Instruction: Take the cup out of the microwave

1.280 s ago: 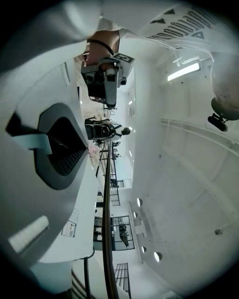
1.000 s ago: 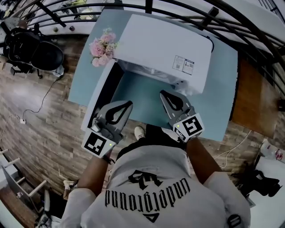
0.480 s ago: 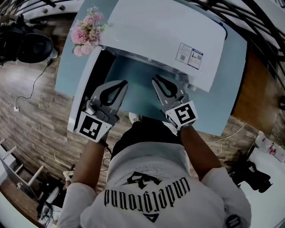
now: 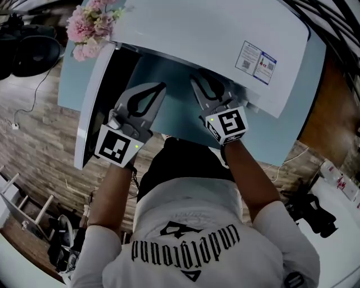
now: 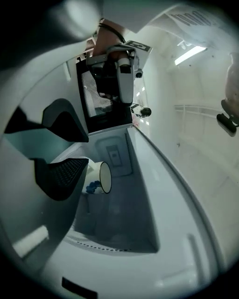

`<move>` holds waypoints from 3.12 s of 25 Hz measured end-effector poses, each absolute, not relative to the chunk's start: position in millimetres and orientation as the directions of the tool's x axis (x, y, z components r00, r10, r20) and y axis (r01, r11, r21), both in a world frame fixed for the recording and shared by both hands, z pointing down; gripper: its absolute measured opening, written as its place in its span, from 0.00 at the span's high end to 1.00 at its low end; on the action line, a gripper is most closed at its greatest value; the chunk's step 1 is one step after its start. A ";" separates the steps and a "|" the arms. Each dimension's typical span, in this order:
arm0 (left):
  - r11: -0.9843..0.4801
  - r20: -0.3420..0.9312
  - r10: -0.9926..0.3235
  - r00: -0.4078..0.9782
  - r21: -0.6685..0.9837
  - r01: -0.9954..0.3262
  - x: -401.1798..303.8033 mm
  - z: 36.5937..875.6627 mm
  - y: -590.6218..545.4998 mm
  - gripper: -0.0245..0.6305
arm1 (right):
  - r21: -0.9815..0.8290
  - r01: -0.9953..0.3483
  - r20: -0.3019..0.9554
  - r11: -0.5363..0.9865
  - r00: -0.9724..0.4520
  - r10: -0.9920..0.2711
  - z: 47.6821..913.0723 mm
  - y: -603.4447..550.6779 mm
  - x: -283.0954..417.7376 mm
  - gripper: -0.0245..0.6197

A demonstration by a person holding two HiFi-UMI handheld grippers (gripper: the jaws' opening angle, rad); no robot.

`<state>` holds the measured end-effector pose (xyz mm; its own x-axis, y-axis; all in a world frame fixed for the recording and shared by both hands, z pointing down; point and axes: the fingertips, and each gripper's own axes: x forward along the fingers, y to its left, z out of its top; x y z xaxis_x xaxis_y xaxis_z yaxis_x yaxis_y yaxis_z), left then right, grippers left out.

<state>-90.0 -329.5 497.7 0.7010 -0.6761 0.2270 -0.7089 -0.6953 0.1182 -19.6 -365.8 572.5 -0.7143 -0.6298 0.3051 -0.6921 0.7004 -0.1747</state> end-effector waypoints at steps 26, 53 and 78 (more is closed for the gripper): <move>-0.682 0.239 -0.664 0.708 0.195 -0.705 -90.1 540.9 -332.2 0.89 | -0.190 -0.697 0.299 0.692 -0.712 -0.635 607.3 -410.8 -51.8 0.82; -0.656 0.242 -0.685 0.687 0.206 -0.727 -105.8 538.5 -315.7 0.89 | -0.178 -0.654 0.235 0.735 -0.753 -0.614 591.8 -403.8 -64.3 0.88; -0.683 0.172 -0.700 0.693 0.121 -0.720 -113.7 476.0 -222.6 0.89 | -0.138 -0.645 0.175 0.752 -0.763 -0.623 536.6 -283.0 -57.9 0.88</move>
